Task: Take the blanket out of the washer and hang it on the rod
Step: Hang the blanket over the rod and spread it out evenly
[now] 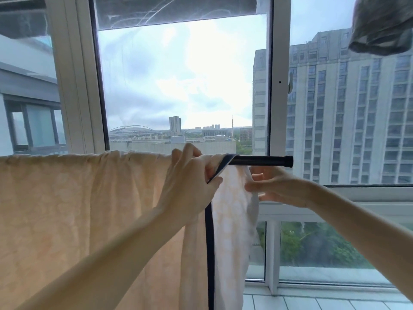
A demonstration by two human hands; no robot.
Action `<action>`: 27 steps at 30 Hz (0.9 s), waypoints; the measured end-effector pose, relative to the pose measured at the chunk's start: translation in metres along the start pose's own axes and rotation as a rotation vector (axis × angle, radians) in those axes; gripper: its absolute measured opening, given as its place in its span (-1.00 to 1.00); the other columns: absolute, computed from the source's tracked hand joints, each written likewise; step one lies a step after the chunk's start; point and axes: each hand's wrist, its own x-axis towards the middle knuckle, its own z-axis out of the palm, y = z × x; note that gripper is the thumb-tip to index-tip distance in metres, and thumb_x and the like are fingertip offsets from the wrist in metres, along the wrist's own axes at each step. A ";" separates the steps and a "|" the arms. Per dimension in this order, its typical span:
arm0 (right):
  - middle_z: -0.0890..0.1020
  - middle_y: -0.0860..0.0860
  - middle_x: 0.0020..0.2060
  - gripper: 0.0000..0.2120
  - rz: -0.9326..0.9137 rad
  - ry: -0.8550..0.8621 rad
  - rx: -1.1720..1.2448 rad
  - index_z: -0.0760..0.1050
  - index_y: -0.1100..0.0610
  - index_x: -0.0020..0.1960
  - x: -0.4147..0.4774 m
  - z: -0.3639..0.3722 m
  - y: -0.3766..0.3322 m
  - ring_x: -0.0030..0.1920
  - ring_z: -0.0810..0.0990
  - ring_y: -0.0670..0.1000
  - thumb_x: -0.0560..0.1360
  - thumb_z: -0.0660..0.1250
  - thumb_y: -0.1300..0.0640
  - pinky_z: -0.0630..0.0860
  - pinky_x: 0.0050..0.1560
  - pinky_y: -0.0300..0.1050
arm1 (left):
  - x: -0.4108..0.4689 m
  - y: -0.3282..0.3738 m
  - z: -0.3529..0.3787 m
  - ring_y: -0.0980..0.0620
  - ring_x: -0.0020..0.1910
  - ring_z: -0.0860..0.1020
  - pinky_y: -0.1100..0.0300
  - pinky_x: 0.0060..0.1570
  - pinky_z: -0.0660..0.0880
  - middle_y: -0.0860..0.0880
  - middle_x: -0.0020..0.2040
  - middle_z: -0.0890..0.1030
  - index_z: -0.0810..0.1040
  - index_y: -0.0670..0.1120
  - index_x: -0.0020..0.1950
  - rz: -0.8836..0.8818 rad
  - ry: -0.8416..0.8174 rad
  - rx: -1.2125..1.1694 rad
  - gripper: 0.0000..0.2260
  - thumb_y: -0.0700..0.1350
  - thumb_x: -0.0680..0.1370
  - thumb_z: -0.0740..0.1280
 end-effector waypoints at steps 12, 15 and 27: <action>0.63 0.18 0.08 -0.70 -0.169 0.064 0.230 0.54 0.26 0.19 -0.011 0.012 0.006 0.08 0.62 0.16 0.47 0.32 0.23 0.58 0.07 0.06 | 0.008 0.012 0.007 0.21 -0.50 0.38 0.40 -0.47 0.30 0.10 -0.46 0.46 0.47 -0.05 -0.31 -0.246 -0.026 -0.537 -0.75 0.00 0.48 0.44; 0.62 0.18 0.14 -0.64 -0.147 0.136 0.149 0.54 0.25 0.19 -0.011 0.003 0.008 0.17 0.59 0.15 0.40 0.39 0.23 0.52 0.18 0.12 | 0.014 0.015 0.006 0.13 -0.37 0.51 0.29 -0.40 0.46 0.01 -0.31 0.60 0.52 -0.05 -0.18 -0.353 -0.073 -0.606 -0.85 -0.09 0.44 0.48; 0.44 0.01 -0.42 -0.76 -0.426 0.730 -0.073 0.41 0.16 -0.26 -0.005 0.004 -0.005 -0.34 0.40 0.00 0.47 0.27 0.45 0.43 -0.35 -0.18 | 0.018 0.035 0.008 0.22 -0.40 0.47 0.30 -0.35 0.44 0.15 -0.40 0.47 0.50 0.04 -0.01 0.065 0.206 -0.097 -0.87 -0.08 0.51 0.42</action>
